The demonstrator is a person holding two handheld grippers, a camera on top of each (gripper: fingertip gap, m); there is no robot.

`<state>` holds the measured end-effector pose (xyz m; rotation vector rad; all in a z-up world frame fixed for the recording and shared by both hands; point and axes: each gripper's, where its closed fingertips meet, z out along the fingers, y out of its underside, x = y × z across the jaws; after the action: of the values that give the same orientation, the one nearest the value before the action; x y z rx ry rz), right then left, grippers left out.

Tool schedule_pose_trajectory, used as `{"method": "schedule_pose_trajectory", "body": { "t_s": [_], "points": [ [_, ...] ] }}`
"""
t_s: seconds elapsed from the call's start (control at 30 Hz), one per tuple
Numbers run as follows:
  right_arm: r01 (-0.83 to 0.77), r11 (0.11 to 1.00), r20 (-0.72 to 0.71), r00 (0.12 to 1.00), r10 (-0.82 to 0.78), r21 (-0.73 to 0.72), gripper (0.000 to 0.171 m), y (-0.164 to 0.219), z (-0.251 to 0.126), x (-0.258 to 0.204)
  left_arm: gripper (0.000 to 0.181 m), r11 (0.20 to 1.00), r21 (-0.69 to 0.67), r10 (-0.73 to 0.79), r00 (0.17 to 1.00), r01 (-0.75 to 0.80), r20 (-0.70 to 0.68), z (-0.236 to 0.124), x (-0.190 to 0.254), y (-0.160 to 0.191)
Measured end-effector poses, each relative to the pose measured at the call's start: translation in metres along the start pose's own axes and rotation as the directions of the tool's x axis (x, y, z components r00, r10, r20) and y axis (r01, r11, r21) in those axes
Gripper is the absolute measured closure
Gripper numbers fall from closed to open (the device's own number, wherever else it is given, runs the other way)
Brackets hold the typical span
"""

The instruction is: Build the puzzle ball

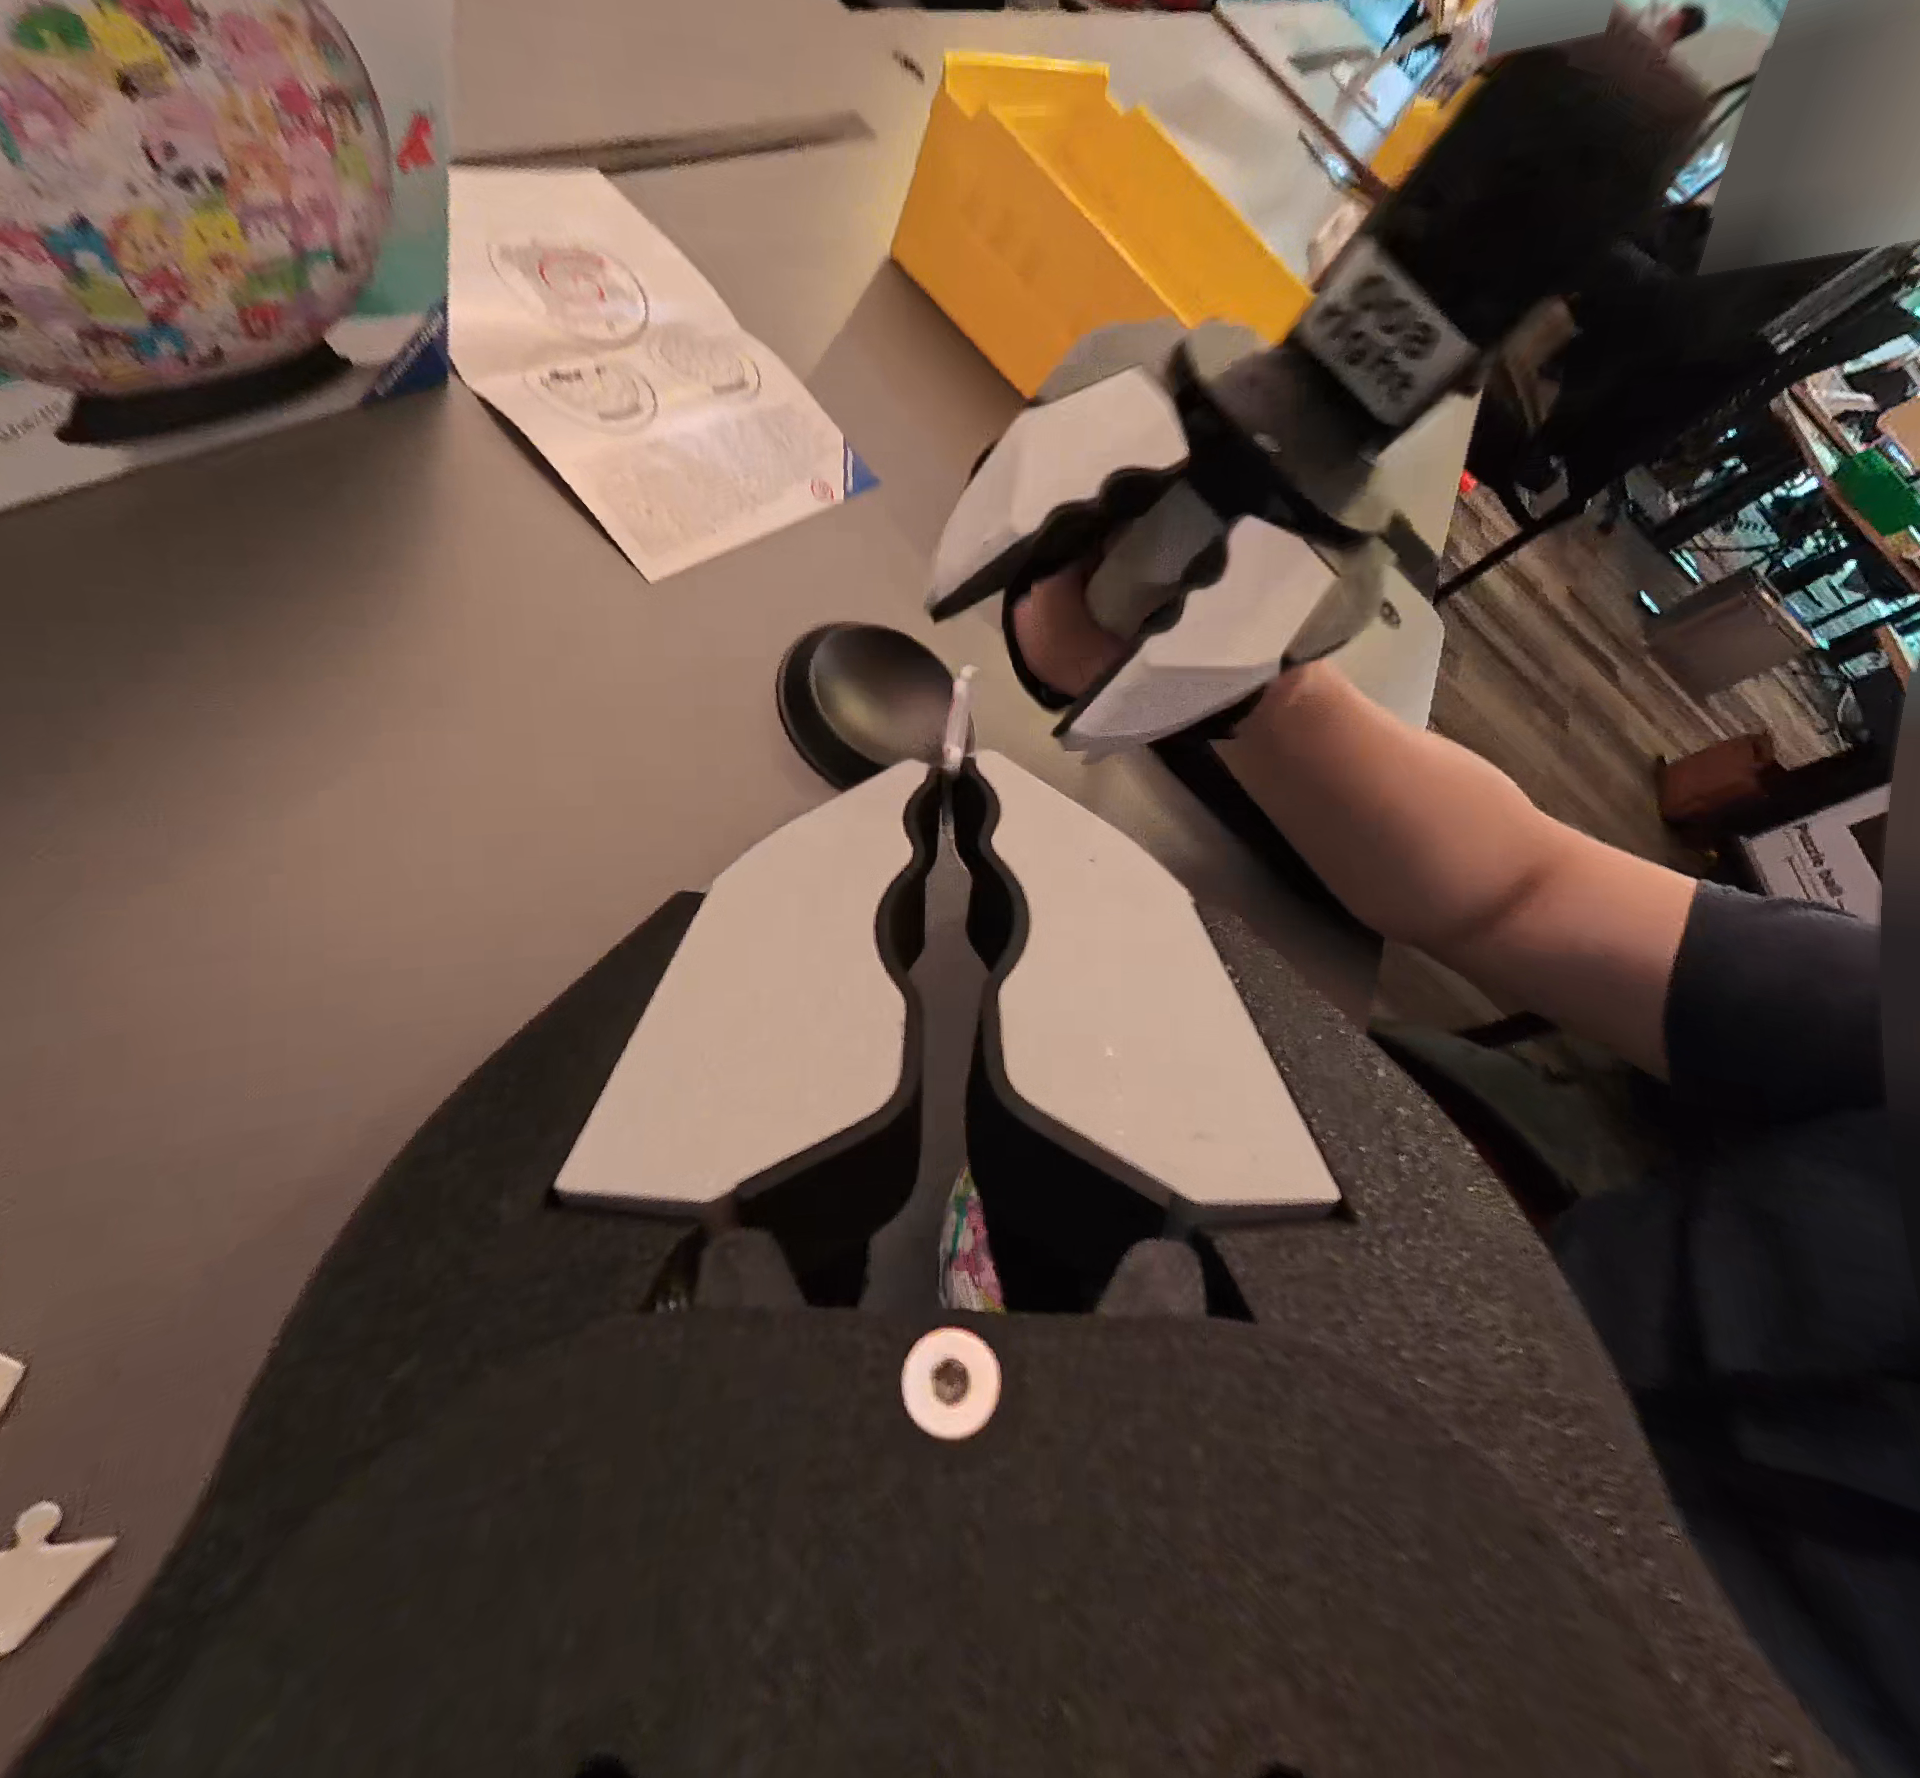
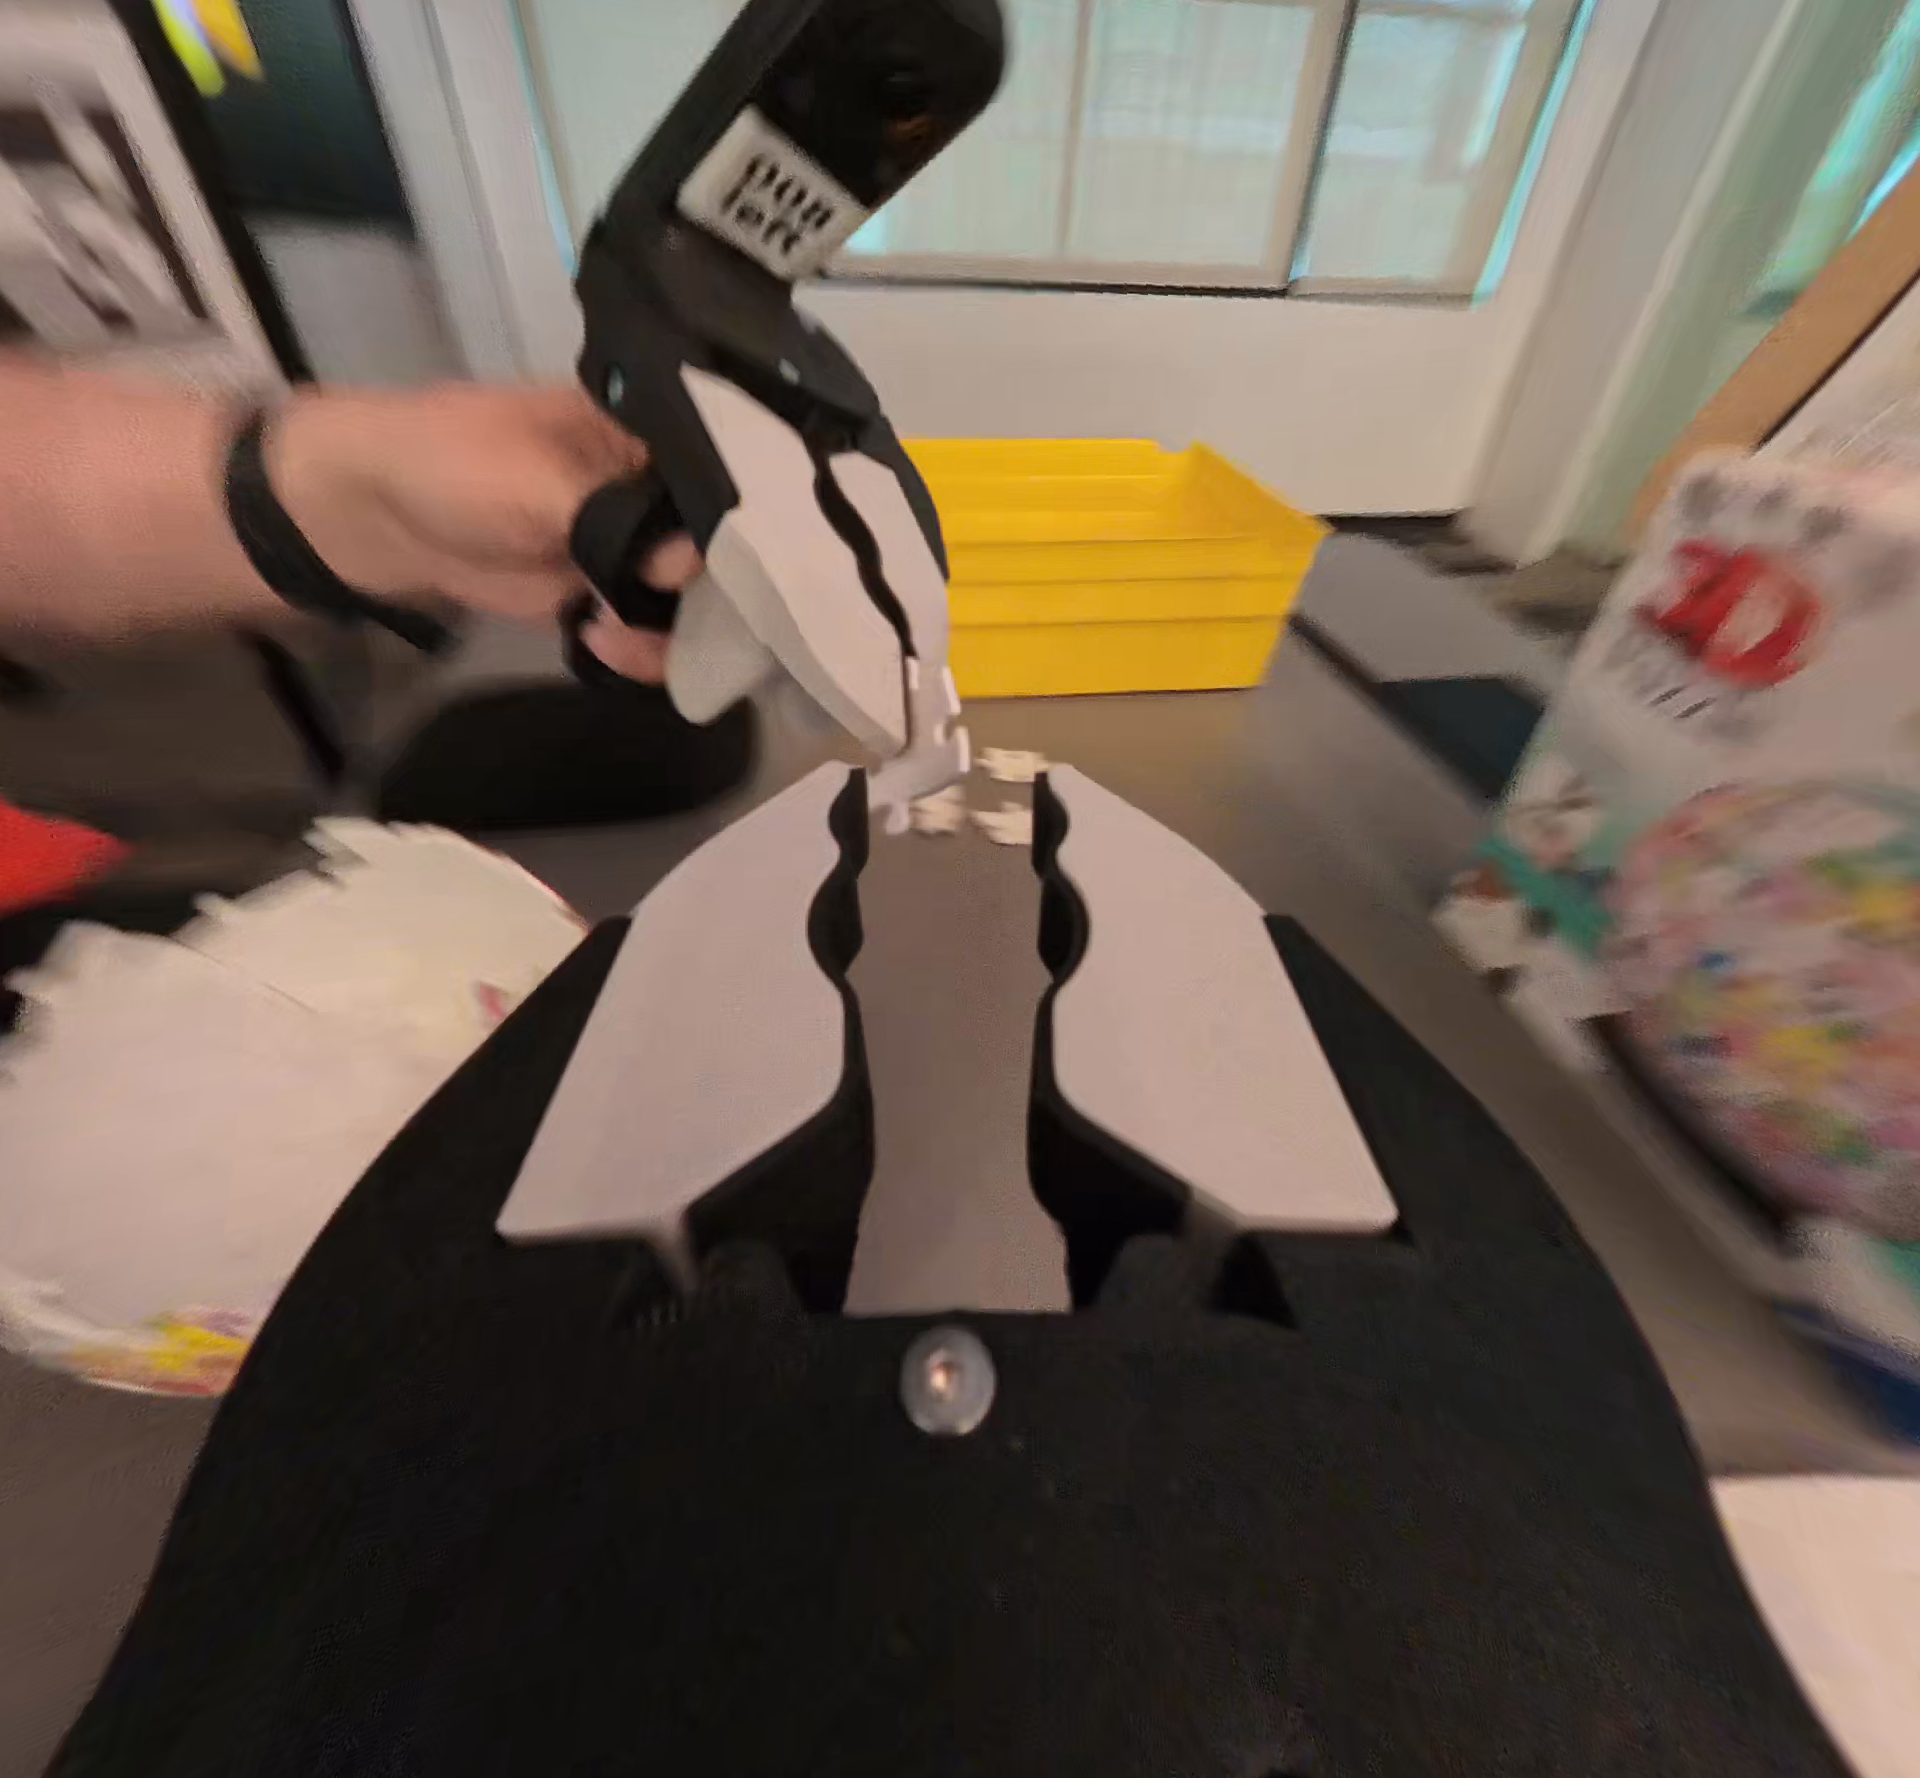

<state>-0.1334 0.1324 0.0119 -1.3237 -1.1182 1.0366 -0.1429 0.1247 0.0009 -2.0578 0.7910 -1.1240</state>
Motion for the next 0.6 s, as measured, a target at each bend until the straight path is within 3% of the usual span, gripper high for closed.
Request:
{"method": "schedule_pose_trajectory", "body": {
  "t_s": [0.07,0.17,0.27,0.37,0.43,0.6],
  "points": [
    [-0.254,0.966,0.081,0.965,0.25,0.045,0.138,-0.001,0.0,0.005,0.179,0.999,0.042,0.022,1.0,-0.022,-0.002,-0.002,0.001,-0.006],
    [-0.434,0.897,0.187,0.891,0.414,0.084,0.148,-0.004,-0.001,0.005,0.179,0.995,0.086,0.057,0.998,-0.055,-0.021,-0.002,0.007,-0.013],
    [-0.44,0.896,0.207,0.883,0.422,0.05,0.149,0.001,0.003,0.0,0.179,0.989,0.124,0.086,0.996,-0.081,-0.037,0.002,0.013,-0.019],
    [-0.501,0.863,0.319,0.83,0.456,0.069,0.152,-0.01,0.002,-0.012,0.179,0.986,0.134,0.108,0.993,-0.101,-0.048,0.008,0.017,-0.02],
    [-0.498,0.864,0.3,0.837,0.457,0.072,0.168,-0.007,0.001,-0.007,0.179,0.983,0.148,0.121,0.991,-0.111,-0.062,0.011,0.02,-0.022],
    [-0.471,0.88,0.296,0.85,0.436,0.055,0.168,-0.01,-0.005,-0.007,0.176,0.984,0.147,0.122,0.984,-0.103,-0.128,0.013,0.025,-0.025]
  ]
}}
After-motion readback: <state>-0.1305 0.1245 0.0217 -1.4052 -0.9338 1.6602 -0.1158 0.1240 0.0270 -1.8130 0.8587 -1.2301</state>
